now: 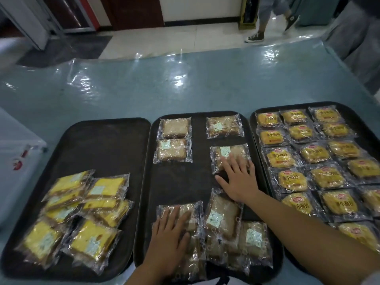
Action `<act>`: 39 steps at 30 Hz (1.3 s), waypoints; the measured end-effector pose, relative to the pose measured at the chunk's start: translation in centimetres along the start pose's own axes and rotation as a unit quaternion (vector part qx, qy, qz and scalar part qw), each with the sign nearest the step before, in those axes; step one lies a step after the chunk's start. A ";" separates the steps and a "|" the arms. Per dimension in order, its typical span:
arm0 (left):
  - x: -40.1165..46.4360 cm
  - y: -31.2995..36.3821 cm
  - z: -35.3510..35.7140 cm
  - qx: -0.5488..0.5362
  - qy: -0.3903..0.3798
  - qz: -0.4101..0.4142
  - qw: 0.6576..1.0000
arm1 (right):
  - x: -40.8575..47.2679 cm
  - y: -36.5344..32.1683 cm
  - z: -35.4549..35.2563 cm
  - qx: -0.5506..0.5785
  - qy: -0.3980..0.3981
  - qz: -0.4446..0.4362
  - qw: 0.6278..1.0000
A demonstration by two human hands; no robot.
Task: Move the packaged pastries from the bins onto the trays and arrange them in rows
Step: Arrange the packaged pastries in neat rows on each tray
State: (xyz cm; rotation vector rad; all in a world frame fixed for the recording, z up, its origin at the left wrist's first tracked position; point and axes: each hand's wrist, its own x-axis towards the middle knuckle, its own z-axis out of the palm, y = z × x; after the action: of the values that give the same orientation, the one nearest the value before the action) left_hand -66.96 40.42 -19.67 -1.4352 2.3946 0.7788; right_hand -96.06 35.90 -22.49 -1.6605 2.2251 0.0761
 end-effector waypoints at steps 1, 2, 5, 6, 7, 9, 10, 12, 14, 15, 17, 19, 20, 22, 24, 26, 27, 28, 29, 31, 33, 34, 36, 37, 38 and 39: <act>0.0 0.0 0.1 -0.004 0.002 -0.001 1.000 | 0.7 -0.1 0.1 -0.003 -0.001 0.000 1.000; 0.0 0.0 0.2 -0.011 0.003 -0.001 1.000 | 1.2 -0.2 0.1 -0.005 -0.001 0.002 1.000; 0.2 -0.1 0.3 -0.016 0.009 -0.005 1.000 | 2.3 -0.5 0.0 0.001 0.007 0.000 1.000; 0.2 0.0 0.3 -0.018 0.012 -0.006 1.000 | 2.6 -0.6 -0.1 0.003 0.011 0.001 1.000; 0.2 0.0 0.4 -0.024 0.016 -0.007 1.000 | 2.8 -0.7 -0.2 0.006 0.015 0.002 1.000; 0.2 0.0 0.4 -0.032 0.017 -0.010 0.999 | 3.2 -0.9 -0.4 0.011 0.018 0.003 1.000; 0.2 0.1 0.4 -0.033 0.016 -0.011 0.999 | 3.3 -0.9 -0.4 0.012 0.018 0.004 1.000; 0.3 0.1 0.3 -0.034 0.016 -0.010 0.999 | 3.4 -0.7 -0.5 0.010 0.019 0.001 1.000; 0.2 0.2 0.3 -0.038 0.014 -0.011 0.999 | 3.4 -0.6 -0.6 0.011 0.015 -0.002 1.000; 0.2 0.2 0.2 -0.039 0.013 -0.013 0.999 | 3.4 -0.6 -0.7 0.012 0.011 -0.003 1.000; 0.3 0.1 0.2 -0.036 0.014 -0.011 0.999 | 3.3 -0.6 -1.3 0.022 0.005 -0.005 1.000; 0.3 0.1 0.1 -0.035 0.013 -0.005 0.999 | 3.0 -0.6 -2.1 0.040 0.009 -0.013 0.999; 0.3 0.0 0.1 -0.035 0.010 -0.003 0.999 | 2.6 -0.6 -2.5 0.050 0.013 -0.021 0.998; 0.3 -0.2 0.0 -0.034 0.009 -0.002 0.999 | 1.2 -0.6 -2.9 0.085 0.014 -0.033 0.996; 0.2 -0.2 0.1 -0.026 0.016 -0.002 1.000 | -1.3 -0.8 -2.9 0.136 0.007 -0.028 0.990; 0.0 0.0 0.0 -0.033 0.032 -0.002 0.999 | -4.7 -1.5 -2.4 0.183 -0.007 -0.011 0.983; -0.2 0.2 -0.1 -0.044 0.047 -0.003 0.998 | -6.5 -1.8 -1.9 0.200 -0.015 -0.008 0.980; -0.4 0.5 -0.2 -0.056 0.060 -0.004 0.997 | -8.4 -2.2 -1.2 0.210 -0.025 -0.012 0.977; -0.6 0.8 -0.2 -0.065 0.068 -0.008 0.996 | -10.2 -2.5 -0.3 0.212 -0.034 -0.026 0.976; -0.9 1.5 -0.4 -0.064 0.068 -0.013 0.996 | -12.9 -2.6 1.5 0.191 -0.056 -0.067 0.978; -1.0 1.8 -0.1 -0.029 0.046 -0.016 0.998 | -14.4 -2.2 2.9 0.156 -0.071 -0.089 0.981; -1.1 2.0 0.1 -0.008 0.031 -0.018 0.999 | -14.7 -2.0 3.3 0.140 -0.071 -0.091 0.983; -1.3 2.1 0.5 0.013 0.028 -0.012 0.999 | -15.0 -1.7 3.6 0.118 -0.062 -0.088 0.987; -1.4 2.1 0.6 0.012 0.030 -0.013 0.999 | -15.1 -1.8 3.6 0.110 -0.059 -0.085 0.989; -1.4 1.9 0.7 0.009 0.031 -0.012 0.999 | -15.2 -1.8 3.7 0.103 -0.057 -0.080 0.990; -1.4 1.7 0.9 0.009 0.029 -0.012 0.999 | -15.3 -1.9 3.8 0.100 -0.054 -0.076 0.991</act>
State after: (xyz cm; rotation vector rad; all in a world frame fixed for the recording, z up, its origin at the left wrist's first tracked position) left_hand -67.81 42.55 -19.22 -1.4967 2.4156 0.7177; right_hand -89.66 50.28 -20.83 -1.6663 1.9512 -0.0914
